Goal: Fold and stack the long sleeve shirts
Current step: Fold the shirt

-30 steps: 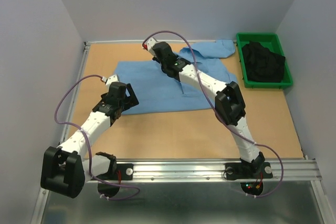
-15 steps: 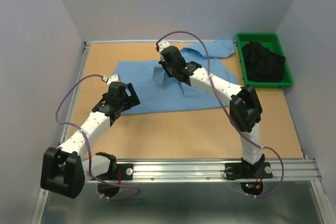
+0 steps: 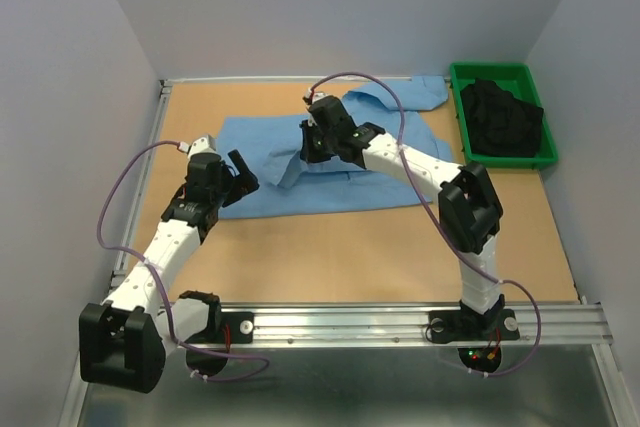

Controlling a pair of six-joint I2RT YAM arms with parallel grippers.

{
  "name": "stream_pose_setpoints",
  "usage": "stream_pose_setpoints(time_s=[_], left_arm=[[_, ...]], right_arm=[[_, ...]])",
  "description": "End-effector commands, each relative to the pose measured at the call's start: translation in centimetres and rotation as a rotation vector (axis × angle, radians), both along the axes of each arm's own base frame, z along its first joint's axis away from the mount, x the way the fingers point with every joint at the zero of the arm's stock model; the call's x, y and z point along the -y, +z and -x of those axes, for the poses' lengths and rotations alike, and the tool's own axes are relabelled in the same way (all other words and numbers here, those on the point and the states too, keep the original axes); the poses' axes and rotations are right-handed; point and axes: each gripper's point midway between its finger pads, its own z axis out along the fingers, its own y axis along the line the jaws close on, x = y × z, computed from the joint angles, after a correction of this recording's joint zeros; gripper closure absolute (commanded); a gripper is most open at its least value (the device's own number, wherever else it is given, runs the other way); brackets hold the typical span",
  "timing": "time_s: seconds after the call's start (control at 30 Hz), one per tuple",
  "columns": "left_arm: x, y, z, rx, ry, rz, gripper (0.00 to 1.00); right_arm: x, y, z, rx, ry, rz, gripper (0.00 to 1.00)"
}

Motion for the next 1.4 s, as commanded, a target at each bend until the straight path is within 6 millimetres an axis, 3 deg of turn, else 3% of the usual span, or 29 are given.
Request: stream_pose_setpoints(time_s=[0.0, 0.33, 0.43, 0.47, 0.5, 0.53, 0.63, 0.67, 0.77, 0.83, 1.0, 1.03, 1.17, 1.37], left_arm=[[0.1, 0.5, -0.1, 0.025, -0.008, 0.037, 0.02], [0.7, -0.9, 0.1, -0.040, -0.023, 0.082, 0.02], [0.8, -1.4, 0.1, -0.058, -0.019, 0.090, 0.02], [0.9, -1.5, 0.0, -0.063, -0.020, 0.091, 0.02], [0.9, -2.0, 0.0, -0.079, -0.016, 0.097, 0.02], [1.1, -2.1, -0.1, -0.084, -0.018, 0.105, 0.02], [1.7, -2.8, -0.4, -0.106, -0.012, 0.145, 0.02], [2.0, -3.0, -0.5, -0.112, -0.017, 0.160, 0.03], [2.6, -3.3, -1.3, -0.117, -0.012, 0.201, 0.05], [3.2, -3.3, -2.0, -0.127, -0.014, 0.233, 0.06], [4.3, -3.3, -3.9, -0.126, -0.022, 0.262, 0.09], [4.5, -3.8, -4.4, -0.142, -0.020, 0.263, 0.10], [5.1, -5.2, -5.4, -0.185, -0.027, 0.263, 0.15], [5.7, -6.4, -6.5, -0.211, -0.021, 0.252, 0.25]], right_arm=[[-1.6, -3.1, 1.9, -0.182, -0.003, -0.101, 0.91], [-1.6, -6.5, 2.2, -0.397, -0.051, -0.217, 0.87], [-1.7, -7.0, 2.5, -0.418, -0.037, -0.220, 0.68], [-1.6, -6.7, 2.5, -0.408, -0.034, -0.217, 0.53], [-1.5, -6.5, 2.5, -0.395, -0.026, -0.212, 0.47], [-1.3, -6.0, 2.4, -0.364, -0.006, -0.200, 0.39], [-0.2, -3.5, 1.8, -0.272, -0.020, -0.184, 0.27], [0.8, -2.3, 1.5, -0.221, -0.031, -0.167, 0.24], [3.5, -1.3, 0.7, -0.157, -0.093, -0.124, 0.20], [6.4, -0.9, 0.4, -0.138, -0.154, -0.106, 0.16], [13.5, -1.2, -0.5, -0.093, -0.288, -0.031, 0.11], [15.7, -1.6, -0.5, -0.097, -0.322, -0.012, 0.09], [20.4, -2.0, -0.4, -0.101, -0.416, 0.001, 0.08], [24.4, -3.5, 0.6, -0.116, -0.480, 0.049, 0.08]])
